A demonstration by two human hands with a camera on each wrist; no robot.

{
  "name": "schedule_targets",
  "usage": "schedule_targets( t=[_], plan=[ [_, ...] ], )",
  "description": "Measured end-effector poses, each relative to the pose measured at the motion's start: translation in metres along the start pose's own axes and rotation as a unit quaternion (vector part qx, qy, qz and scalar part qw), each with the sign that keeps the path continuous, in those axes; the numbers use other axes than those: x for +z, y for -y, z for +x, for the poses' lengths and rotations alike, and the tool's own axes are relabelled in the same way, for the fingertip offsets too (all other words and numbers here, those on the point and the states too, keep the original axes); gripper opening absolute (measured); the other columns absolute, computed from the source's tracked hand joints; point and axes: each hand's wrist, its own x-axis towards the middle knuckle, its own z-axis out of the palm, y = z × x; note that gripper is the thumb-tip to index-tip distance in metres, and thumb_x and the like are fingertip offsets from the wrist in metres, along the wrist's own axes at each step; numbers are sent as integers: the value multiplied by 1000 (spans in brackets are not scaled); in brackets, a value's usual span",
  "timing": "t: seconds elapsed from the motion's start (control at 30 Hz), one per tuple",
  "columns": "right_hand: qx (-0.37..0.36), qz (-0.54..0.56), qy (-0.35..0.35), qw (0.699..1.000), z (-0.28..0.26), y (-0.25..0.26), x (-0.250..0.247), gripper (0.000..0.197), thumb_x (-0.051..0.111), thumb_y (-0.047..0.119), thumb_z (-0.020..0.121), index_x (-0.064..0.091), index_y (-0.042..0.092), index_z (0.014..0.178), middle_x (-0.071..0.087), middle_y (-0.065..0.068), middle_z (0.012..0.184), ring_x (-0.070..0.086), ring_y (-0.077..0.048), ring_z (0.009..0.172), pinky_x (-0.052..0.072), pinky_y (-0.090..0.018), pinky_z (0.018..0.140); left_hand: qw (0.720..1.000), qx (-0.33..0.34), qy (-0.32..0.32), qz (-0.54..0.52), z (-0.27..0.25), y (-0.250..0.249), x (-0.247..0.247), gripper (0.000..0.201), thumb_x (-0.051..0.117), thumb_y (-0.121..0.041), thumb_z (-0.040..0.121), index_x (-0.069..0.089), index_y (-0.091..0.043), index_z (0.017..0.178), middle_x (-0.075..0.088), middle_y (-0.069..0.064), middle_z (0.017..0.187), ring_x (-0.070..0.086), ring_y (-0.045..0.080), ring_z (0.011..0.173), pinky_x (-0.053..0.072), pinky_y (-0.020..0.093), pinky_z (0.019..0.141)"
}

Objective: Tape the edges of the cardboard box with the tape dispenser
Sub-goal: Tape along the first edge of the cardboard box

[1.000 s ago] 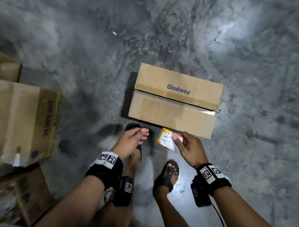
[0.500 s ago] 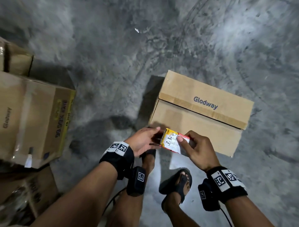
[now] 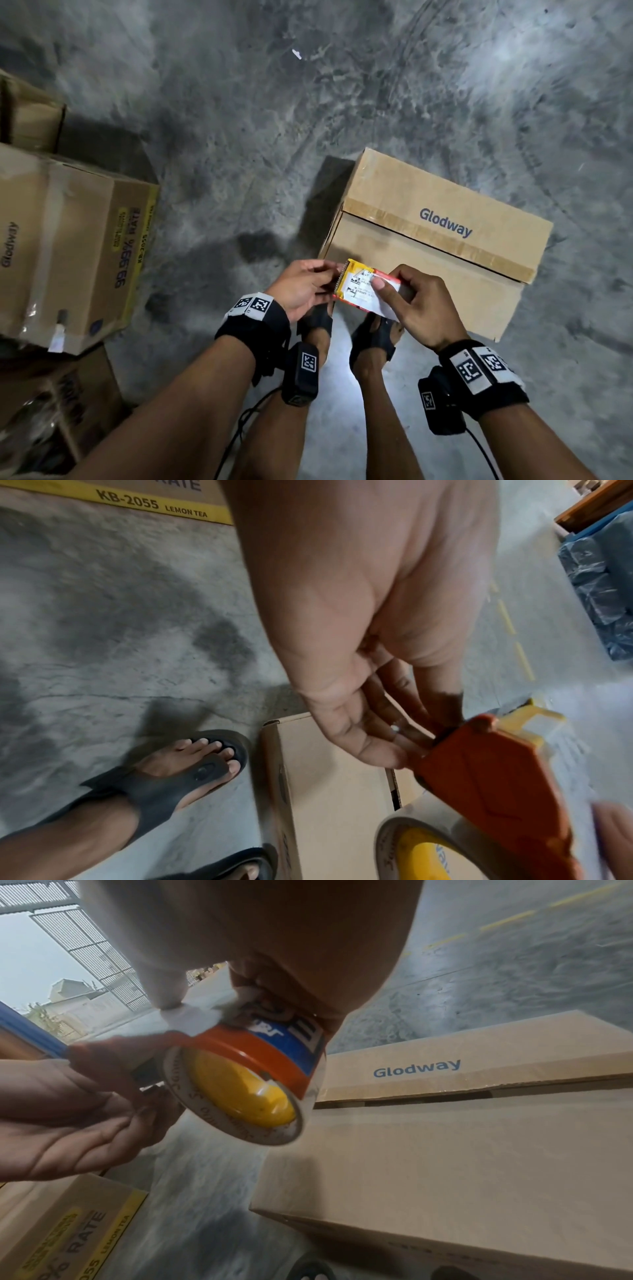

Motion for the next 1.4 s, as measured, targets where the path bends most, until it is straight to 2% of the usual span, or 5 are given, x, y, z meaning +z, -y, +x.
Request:
schedule_targets(
  t=[0.5, 0.7, 0.93, 1.17, 1.4],
  plan=[
    [16, 35, 15, 999, 27, -26, -32, 42, 68, 55, 89, 62, 19, 68, 55, 10, 50, 45, -5, 45, 36, -25, 50, 1000, 5, -12, -18, 25, -17, 30, 13, 61, -2, 90, 72, -9, 89, 75, 6, 77, 70, 15, 67, 58, 29, 62],
    [-2, 4, 1, 1000, 47, -38, -33, 52, 64, 63, 87, 64, 15, 69, 61, -1, 55, 54, -17, 50, 43, -32, 52, 994, 85, -68, 25, 50, -17, 43, 14, 58, -6, 94, 71, -6, 89, 75, 6, 76, 69, 14, 68, 57, 26, 60],
    [8, -25, -12, 1000, 78, -50, -20, 55, 58, 70, 86, 64, 18, 67, 62, 2, 58, 59, -21, 57, 49, -40, 55, 971, 169, -94, 141, 92, -20, 39, 17, 60, -11, 95, 73, -13, 84, 76, 5, 79, 67, 18, 73, 55, 32, 73],
    [10, -73, -21, 997, 97, -68, -40, 57, 57, 68, 86, 66, 15, 67, 60, -2, 57, 58, -23, 57, 48, -41, 56, 933, 216, -255, 133, 124, -53, -22, 14, 71, -19, 88, 71, -14, 76, 66, -5, 59, 56, 5, 55, 46, 20, 61],
    [41, -138, -29, 989, 105, -93, -48, 64, 51, 75, 80, 68, 14, 73, 68, -7, 66, 65, -31, 69, 53, -42, 62, 945, 222, -171, 168, 141, -68, -39, 12, 71, -15, 88, 71, -3, 92, 71, 5, 75, 65, 7, 66, 53, 16, 68]
  ],
)
